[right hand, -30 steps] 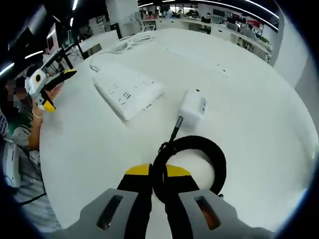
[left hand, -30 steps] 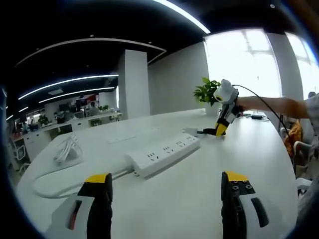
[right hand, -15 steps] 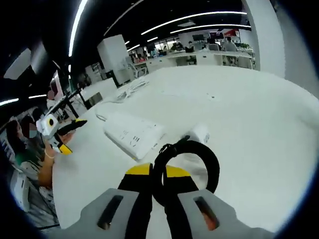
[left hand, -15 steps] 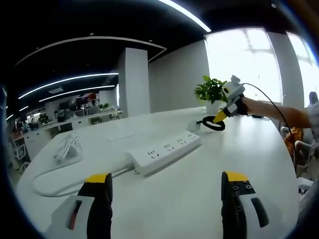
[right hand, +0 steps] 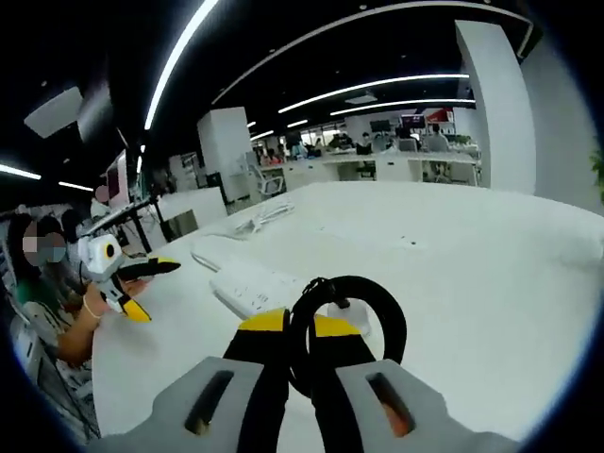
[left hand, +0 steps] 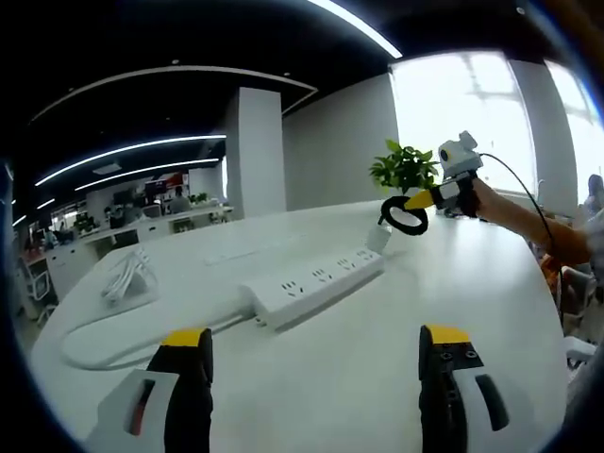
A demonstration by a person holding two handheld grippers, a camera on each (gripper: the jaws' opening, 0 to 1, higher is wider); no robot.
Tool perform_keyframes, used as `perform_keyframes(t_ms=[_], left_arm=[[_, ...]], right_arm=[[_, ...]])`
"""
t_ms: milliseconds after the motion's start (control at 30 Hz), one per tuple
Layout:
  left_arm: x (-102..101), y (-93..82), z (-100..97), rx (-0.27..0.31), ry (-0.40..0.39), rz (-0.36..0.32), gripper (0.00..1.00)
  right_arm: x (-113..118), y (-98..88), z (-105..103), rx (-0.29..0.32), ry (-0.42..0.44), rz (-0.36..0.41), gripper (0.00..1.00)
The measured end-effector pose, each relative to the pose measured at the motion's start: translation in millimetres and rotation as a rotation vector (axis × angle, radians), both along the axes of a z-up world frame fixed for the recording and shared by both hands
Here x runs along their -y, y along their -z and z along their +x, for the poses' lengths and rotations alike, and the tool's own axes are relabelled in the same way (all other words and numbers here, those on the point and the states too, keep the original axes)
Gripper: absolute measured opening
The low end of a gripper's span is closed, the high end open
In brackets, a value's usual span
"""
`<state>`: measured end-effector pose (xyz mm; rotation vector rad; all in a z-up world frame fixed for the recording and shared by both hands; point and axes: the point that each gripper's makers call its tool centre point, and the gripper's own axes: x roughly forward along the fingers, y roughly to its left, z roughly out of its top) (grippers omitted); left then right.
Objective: Straighten the power strip on the desk, plug the charger into it
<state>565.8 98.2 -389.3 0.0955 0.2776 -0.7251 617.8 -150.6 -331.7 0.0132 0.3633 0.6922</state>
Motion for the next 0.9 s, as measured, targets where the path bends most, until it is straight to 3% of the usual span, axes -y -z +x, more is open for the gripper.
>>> perform_keyframes(t_ms=[233,400,900], left_arm=[[0,1.9,0.1,-0.008,0.001,0.001,0.91],[1,2.8,-0.1,-0.012,0.002,0.002,0.91],[7,-5.9,-1.3,0.029,0.023,-0.024,0.96]], right_arm=[[-14,-29.2,-3,0.141,0.045,-0.002,0.05],[-22,-44.1,-4,0.197,0.074,0.008,0.05],[-55,-71.4,-33,0.232,0.011,0.128,0.05]])
